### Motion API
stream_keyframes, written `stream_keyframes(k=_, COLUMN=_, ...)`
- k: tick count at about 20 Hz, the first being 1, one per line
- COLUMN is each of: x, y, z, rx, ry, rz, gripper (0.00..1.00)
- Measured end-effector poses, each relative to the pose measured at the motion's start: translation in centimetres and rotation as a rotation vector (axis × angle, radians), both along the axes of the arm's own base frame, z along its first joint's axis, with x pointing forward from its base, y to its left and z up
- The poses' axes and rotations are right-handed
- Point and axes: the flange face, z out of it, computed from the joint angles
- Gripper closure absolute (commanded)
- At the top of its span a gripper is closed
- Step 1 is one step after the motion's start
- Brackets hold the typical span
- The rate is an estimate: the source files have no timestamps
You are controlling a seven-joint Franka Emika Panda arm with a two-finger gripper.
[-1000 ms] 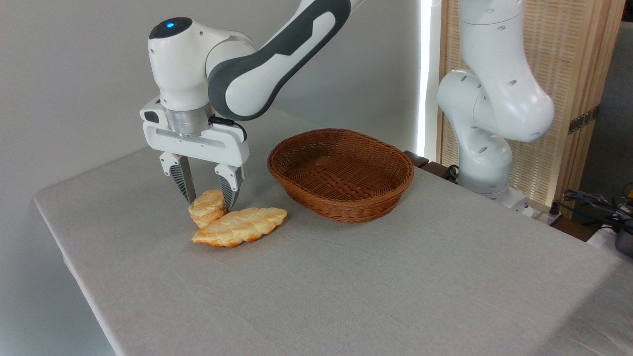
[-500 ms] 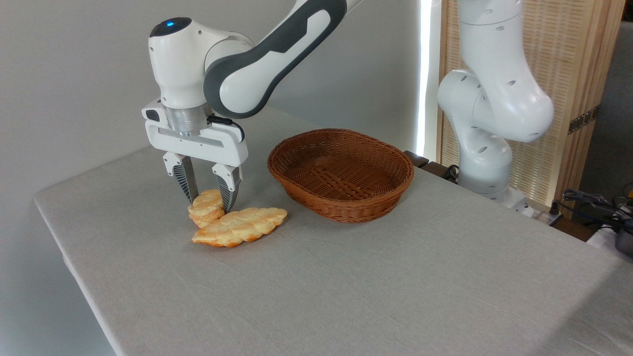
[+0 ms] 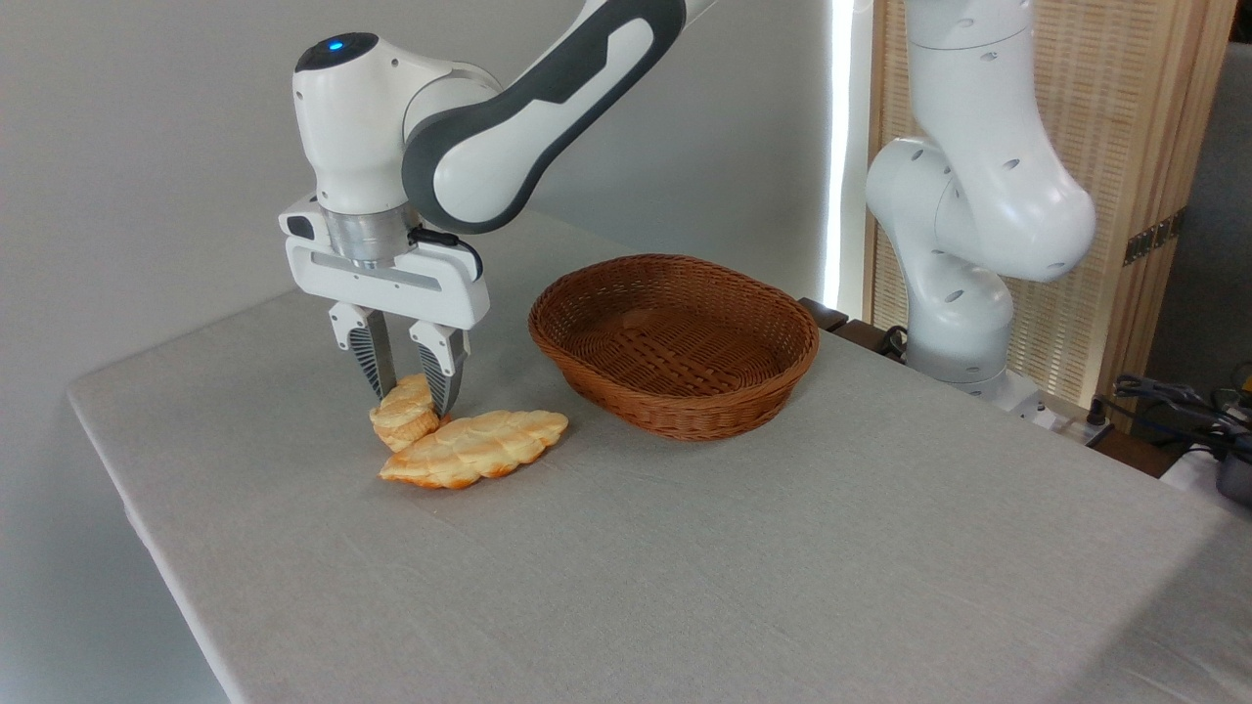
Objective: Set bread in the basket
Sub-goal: 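Lift the bun and carry it over the wicker basket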
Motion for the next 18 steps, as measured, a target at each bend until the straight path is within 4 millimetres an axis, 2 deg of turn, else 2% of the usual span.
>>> stream_keyframes(k=5, x=0.2, y=0.1, z=0.7, rx=-0.004, ry=-0.014, rz=0.003, gripper=0.47)
stream_keyframes(k=8, x=0.4, y=0.6, z=3.0, rx=-0.011, ry=-0.055, rz=0.014, gripper=0.46)
stream_keyframes(k=12, x=0.2, y=3.4, z=6.2, rx=0.013, ry=-0.073, rz=0.036, gripper=0.44)
stream_keyframes(k=15, x=-0.4, y=6.0, z=7.9, rx=0.051, ry=-0.046, rz=-0.026, gripper=0.41)
stream_keyframes(k=18, x=-1.6, y=6.6, z=9.2, rx=0.074, ry=-0.02, rz=-0.084, gripper=0.41)
